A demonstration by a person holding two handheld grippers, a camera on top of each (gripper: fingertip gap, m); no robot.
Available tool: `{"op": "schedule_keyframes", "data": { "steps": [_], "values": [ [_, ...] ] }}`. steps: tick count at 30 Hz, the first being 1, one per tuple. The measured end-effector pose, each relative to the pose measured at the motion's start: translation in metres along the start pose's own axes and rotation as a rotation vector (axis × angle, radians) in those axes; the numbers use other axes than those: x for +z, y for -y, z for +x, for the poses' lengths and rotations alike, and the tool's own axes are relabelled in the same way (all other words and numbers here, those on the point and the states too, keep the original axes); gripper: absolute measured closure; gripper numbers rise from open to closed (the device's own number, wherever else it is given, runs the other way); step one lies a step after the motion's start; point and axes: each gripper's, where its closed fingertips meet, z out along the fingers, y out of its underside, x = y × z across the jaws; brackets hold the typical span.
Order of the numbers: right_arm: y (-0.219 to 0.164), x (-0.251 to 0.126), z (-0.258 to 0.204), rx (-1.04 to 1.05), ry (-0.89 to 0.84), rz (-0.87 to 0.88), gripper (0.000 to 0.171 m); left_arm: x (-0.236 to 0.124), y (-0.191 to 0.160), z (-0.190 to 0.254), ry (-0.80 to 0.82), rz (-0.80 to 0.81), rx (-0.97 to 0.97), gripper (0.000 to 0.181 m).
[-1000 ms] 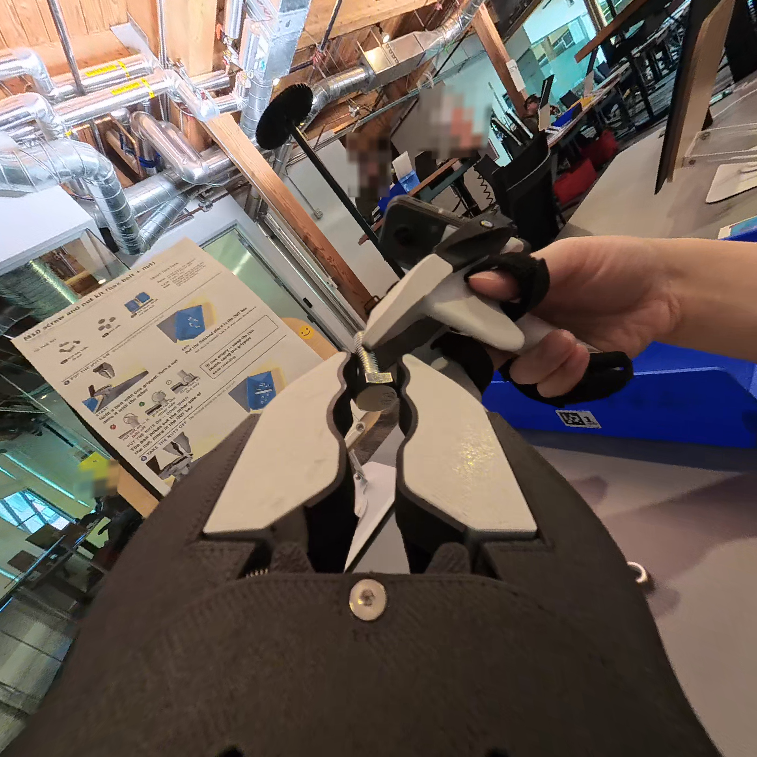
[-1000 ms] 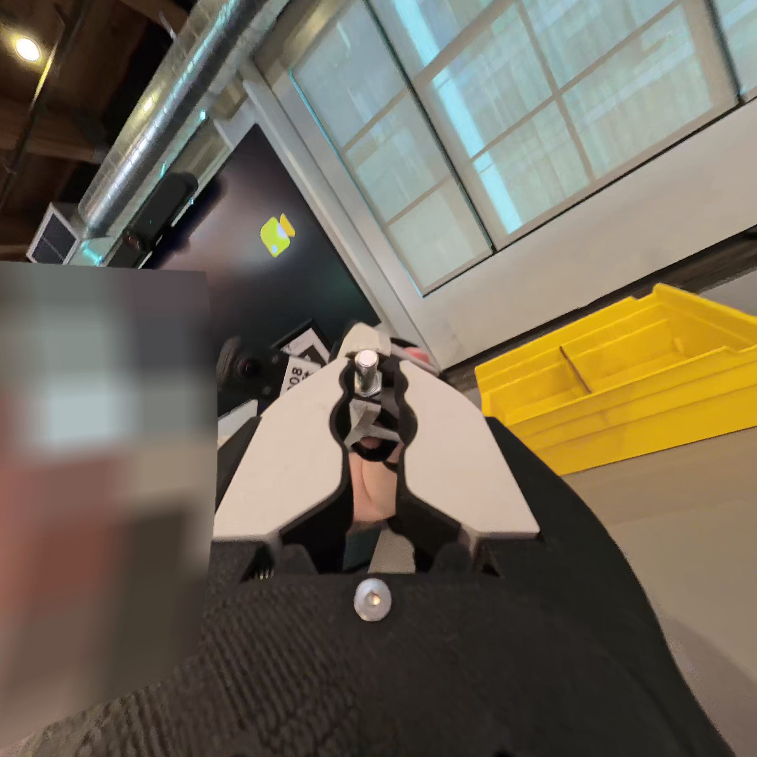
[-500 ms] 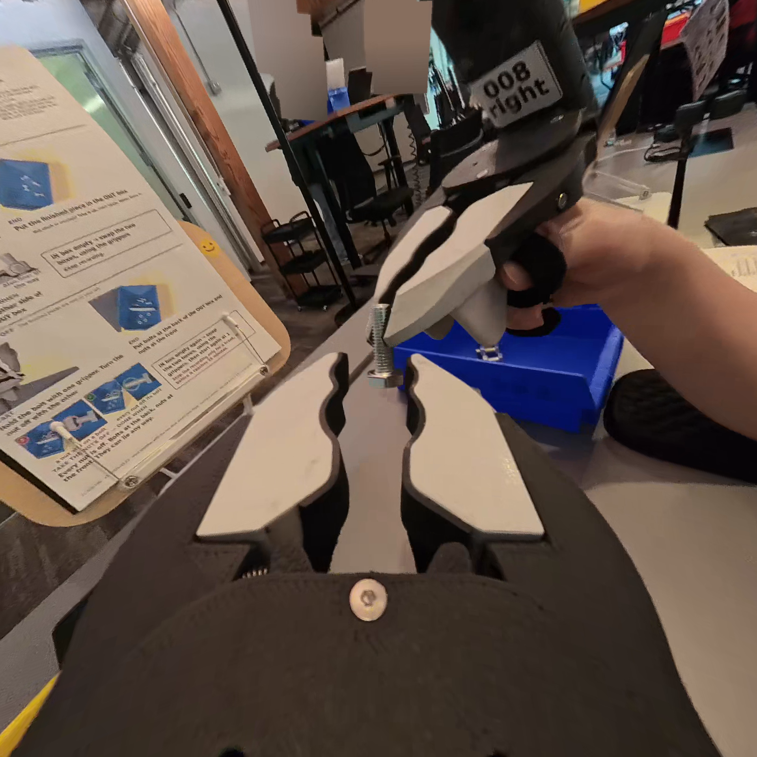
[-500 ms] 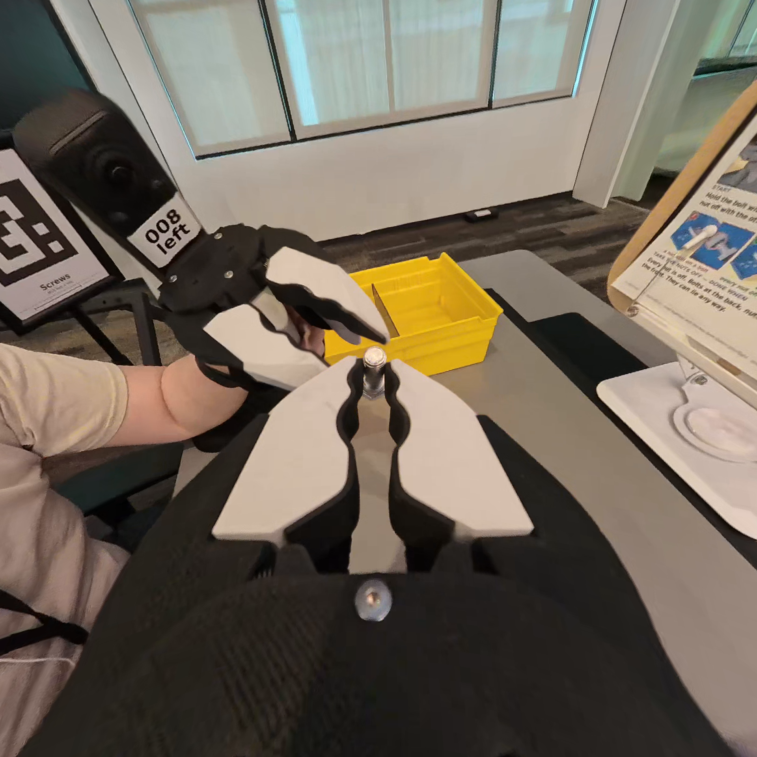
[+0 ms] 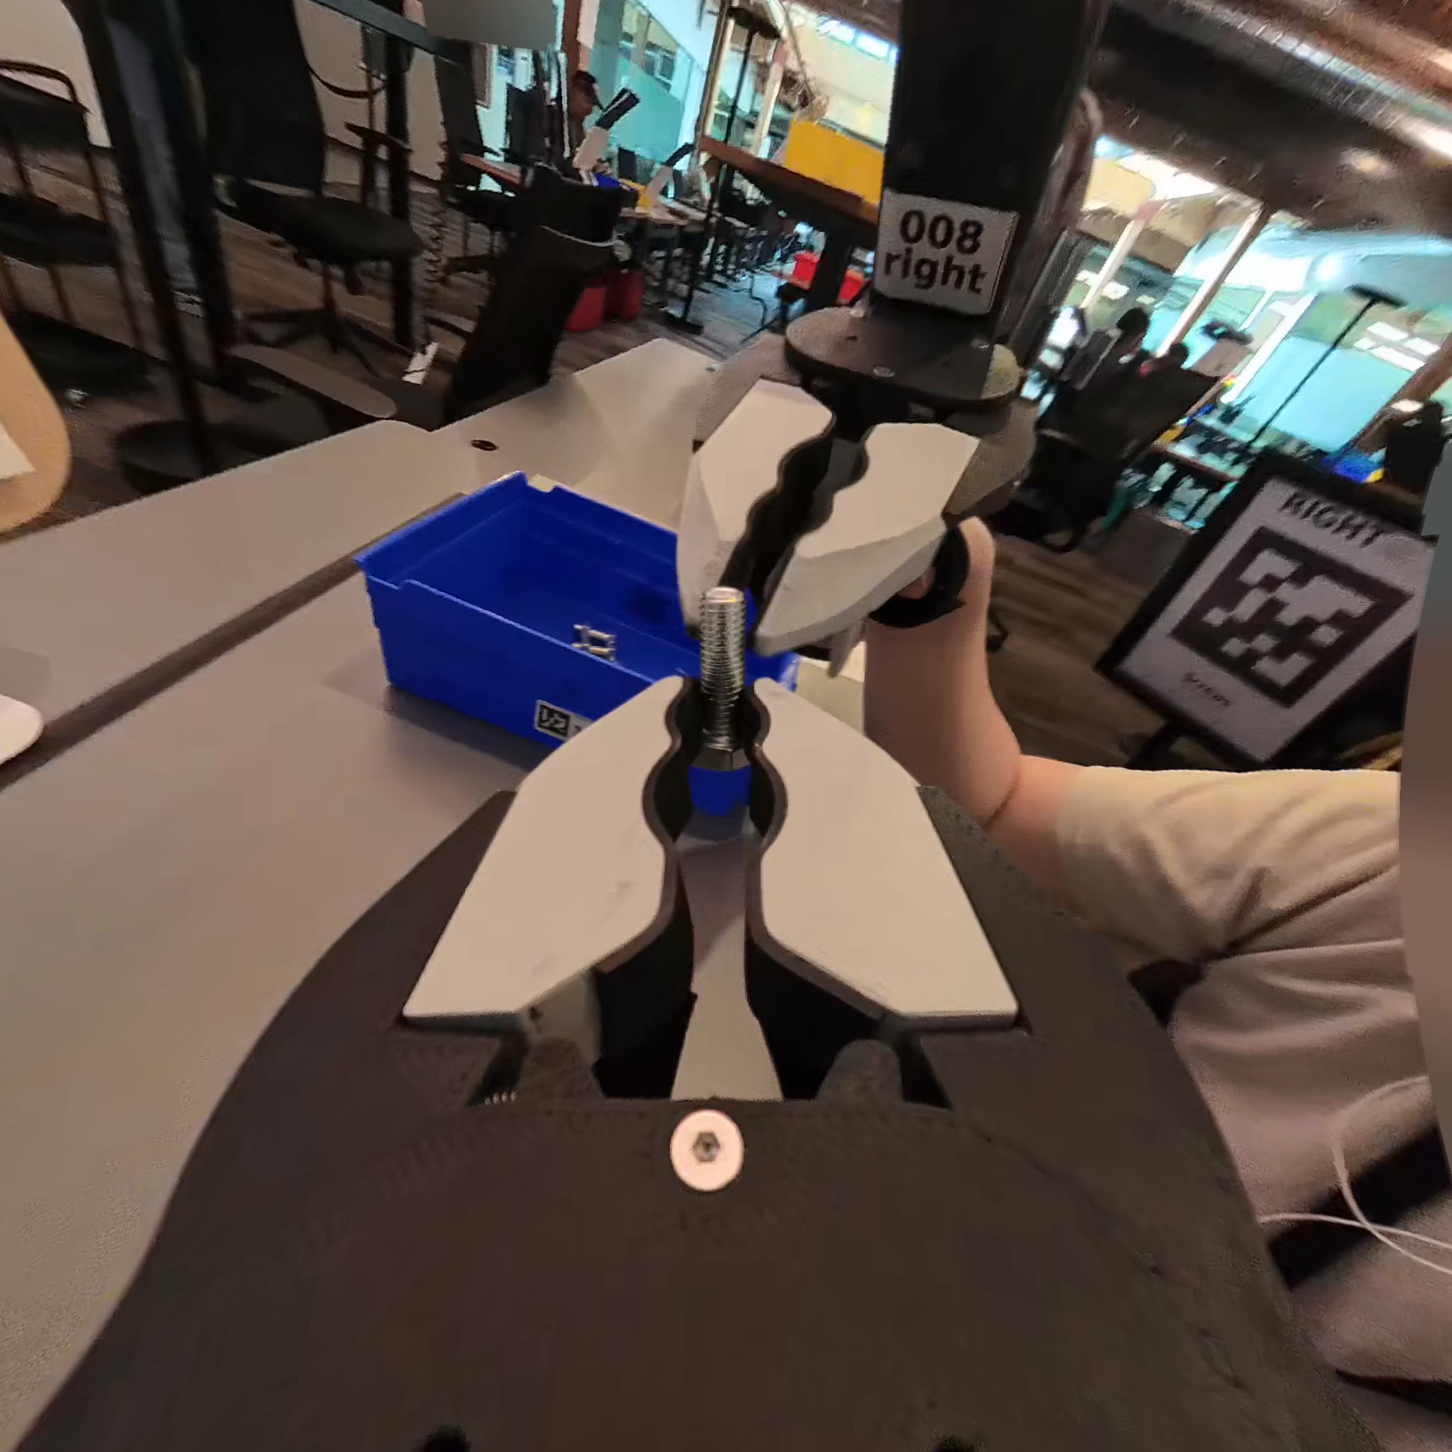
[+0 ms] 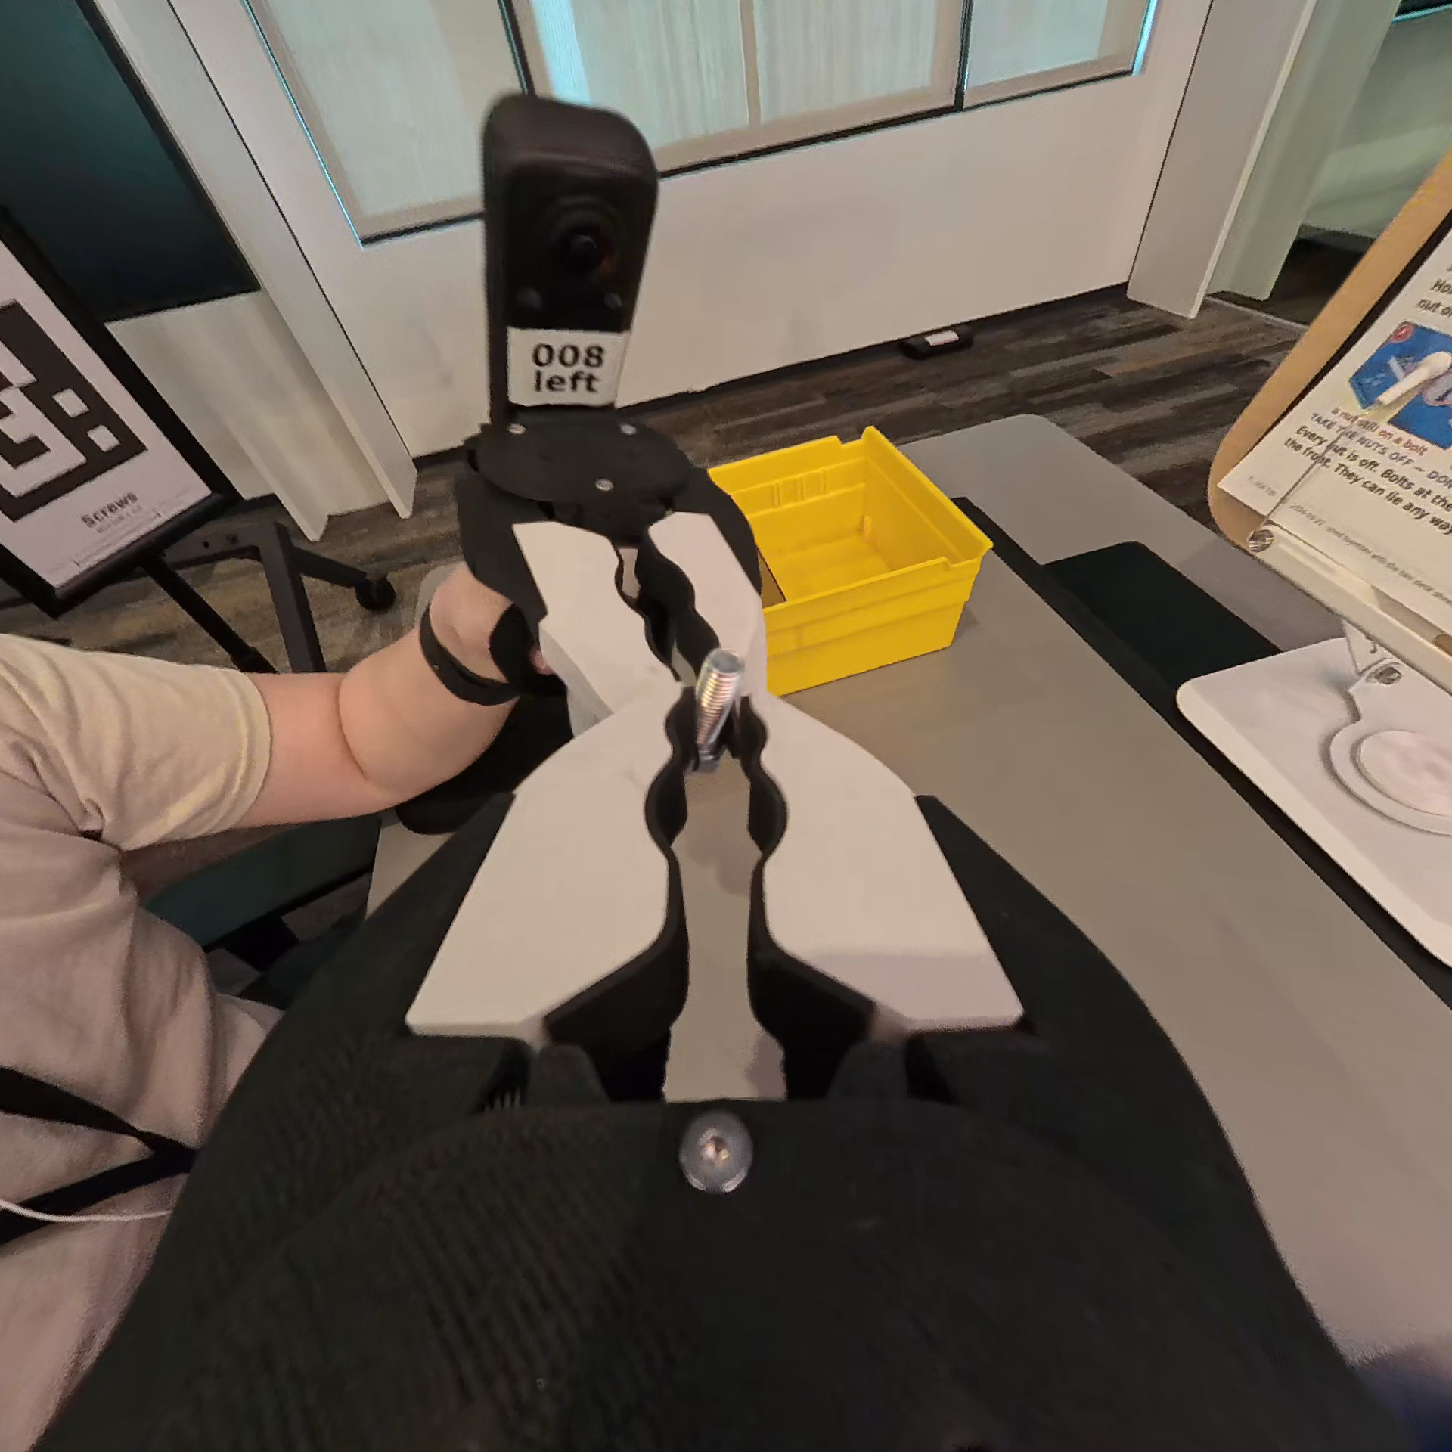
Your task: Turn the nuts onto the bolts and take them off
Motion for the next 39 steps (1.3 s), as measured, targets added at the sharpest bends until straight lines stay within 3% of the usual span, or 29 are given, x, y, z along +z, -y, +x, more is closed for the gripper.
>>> {"op": "schedule_keyframes", "data": {
  "steps": [1,3,11,14,18,30,32,36,39],
  "values": [
    [0.0,-0.001,0.0,0.008,0.014,0.002,0.171,-0.001,0.0,0.0,-0.019,0.001,-0.014,0.172],
    [-0.002,-0.001,0.001,0.017,0.025,-0.01,0.171,-0.001,-0.001,-0.001,-0.028,-0.003,-0.019,0.172],
    [-0.003,0.003,0.0,0.071,0.103,0.011,0.162,-0.003,-0.005,0.004,-0.086,-0.027,-0.05,0.172],
    [0.0,0.006,-0.007,0.117,0.178,0.034,0.149,-0.003,-0.006,0.005,-0.096,-0.036,-0.053,0.172],
    [-0.002,0.014,-0.008,0.103,0.193,0.03,0.161,-0.001,-0.011,0.005,-0.097,-0.069,-0.045,0.172],
    [-0.001,0.015,-0.005,0.088,0.187,0.032,0.161,-0.002,-0.013,0.001,-0.067,-0.083,-0.034,0.172],
    [0.002,0.015,-0.005,0.044,0.172,0.058,0.16,-0.004,-0.01,0.0,-0.053,-0.076,-0.016,0.172],
    [-0.005,0.004,-0.009,-0.201,0.147,0.026,0.142,-0.022,0.002,-0.002,-0.014,-0.064,0.007,0.172],
    [-0.06,0.001,0.004,-0.536,0.105,-0.248,0.143,-0.053,0.021,-0.007,0.106,-0.018,0.097,0.172]
  ]
}}
